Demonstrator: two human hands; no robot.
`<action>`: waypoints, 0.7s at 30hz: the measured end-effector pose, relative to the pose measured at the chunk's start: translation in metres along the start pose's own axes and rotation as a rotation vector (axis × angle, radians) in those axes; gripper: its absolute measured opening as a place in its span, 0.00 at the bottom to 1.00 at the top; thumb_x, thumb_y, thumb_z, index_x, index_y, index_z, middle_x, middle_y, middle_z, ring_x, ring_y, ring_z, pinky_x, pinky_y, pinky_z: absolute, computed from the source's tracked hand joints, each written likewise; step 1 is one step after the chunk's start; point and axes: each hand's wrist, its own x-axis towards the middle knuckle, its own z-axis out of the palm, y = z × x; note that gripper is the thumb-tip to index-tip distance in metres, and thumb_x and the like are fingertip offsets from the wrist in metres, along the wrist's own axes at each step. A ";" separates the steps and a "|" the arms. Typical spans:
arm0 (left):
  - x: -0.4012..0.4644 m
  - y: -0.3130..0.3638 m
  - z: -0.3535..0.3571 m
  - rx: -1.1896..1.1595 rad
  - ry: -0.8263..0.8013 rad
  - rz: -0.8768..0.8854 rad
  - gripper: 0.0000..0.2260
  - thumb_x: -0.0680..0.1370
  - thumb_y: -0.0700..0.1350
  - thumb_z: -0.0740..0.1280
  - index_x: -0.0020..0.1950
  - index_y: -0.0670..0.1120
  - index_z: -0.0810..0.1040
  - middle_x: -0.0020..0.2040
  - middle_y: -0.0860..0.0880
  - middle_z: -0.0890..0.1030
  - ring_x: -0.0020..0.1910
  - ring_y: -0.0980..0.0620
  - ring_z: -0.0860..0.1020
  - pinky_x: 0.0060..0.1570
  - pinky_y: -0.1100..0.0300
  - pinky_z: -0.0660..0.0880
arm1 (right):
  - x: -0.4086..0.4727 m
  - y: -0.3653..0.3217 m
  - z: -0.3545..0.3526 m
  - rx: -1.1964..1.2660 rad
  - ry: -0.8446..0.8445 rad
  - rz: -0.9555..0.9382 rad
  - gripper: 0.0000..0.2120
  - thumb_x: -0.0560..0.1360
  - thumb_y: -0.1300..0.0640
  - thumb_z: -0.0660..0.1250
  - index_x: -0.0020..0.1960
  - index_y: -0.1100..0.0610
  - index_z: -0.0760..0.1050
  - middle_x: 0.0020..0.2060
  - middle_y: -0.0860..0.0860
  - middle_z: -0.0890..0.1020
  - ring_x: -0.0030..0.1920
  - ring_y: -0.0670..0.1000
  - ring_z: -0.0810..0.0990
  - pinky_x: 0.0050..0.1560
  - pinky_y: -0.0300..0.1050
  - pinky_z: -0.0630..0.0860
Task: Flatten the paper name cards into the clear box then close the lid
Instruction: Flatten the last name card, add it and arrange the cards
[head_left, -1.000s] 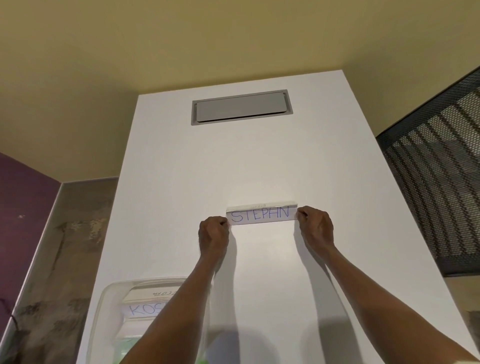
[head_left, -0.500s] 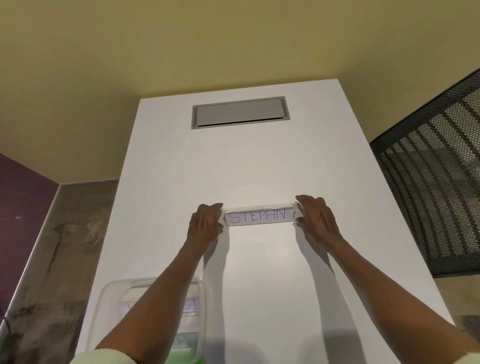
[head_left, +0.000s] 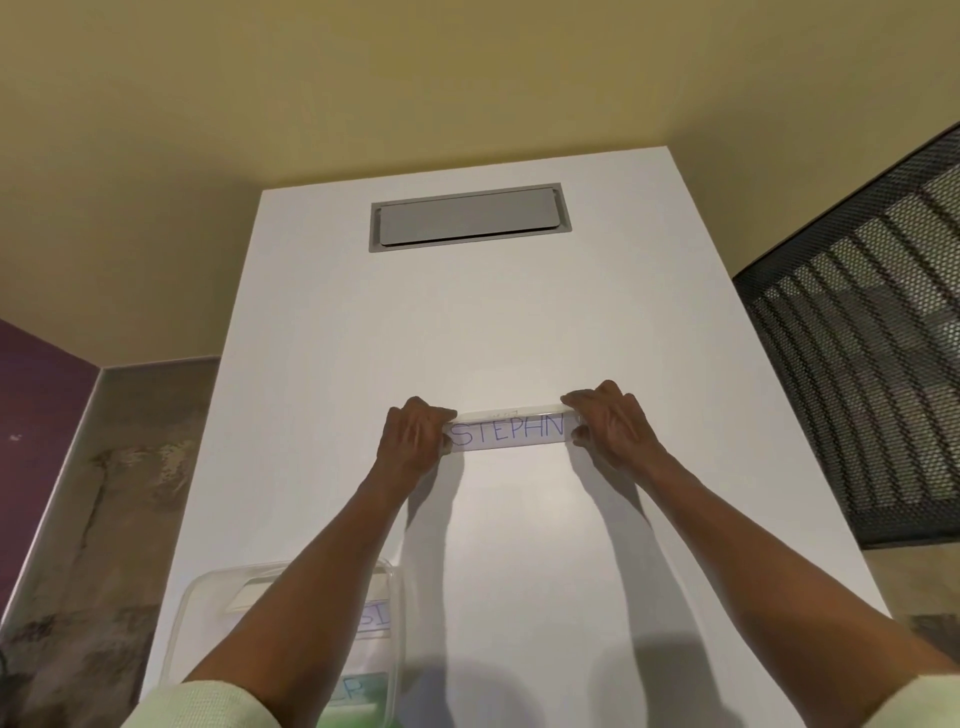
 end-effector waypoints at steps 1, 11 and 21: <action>0.000 0.000 -0.001 0.004 0.041 0.086 0.12 0.68 0.38 0.68 0.50 0.49 0.77 0.38 0.48 0.80 0.36 0.47 0.77 0.31 0.63 0.69 | -0.001 0.003 0.004 -0.003 0.000 -0.008 0.26 0.66 0.63 0.72 0.63 0.58 0.73 0.56 0.49 0.80 0.50 0.52 0.69 0.41 0.45 0.60; -0.002 -0.008 0.014 0.078 0.123 0.159 0.07 0.63 0.37 0.65 0.38 0.44 0.81 0.27 0.48 0.77 0.30 0.45 0.77 0.26 0.53 0.72 | 0.008 0.005 0.017 -0.001 0.046 -0.045 0.16 0.67 0.65 0.68 0.54 0.59 0.75 0.45 0.50 0.81 0.43 0.57 0.74 0.38 0.45 0.58; 0.004 -0.007 0.012 0.178 -0.002 0.101 0.09 0.64 0.36 0.61 0.34 0.48 0.77 0.24 0.52 0.75 0.29 0.47 0.73 0.28 0.57 0.63 | 0.016 0.001 0.009 -0.033 0.030 -0.019 0.11 0.64 0.64 0.64 0.45 0.56 0.77 0.30 0.52 0.76 0.36 0.58 0.75 0.34 0.43 0.61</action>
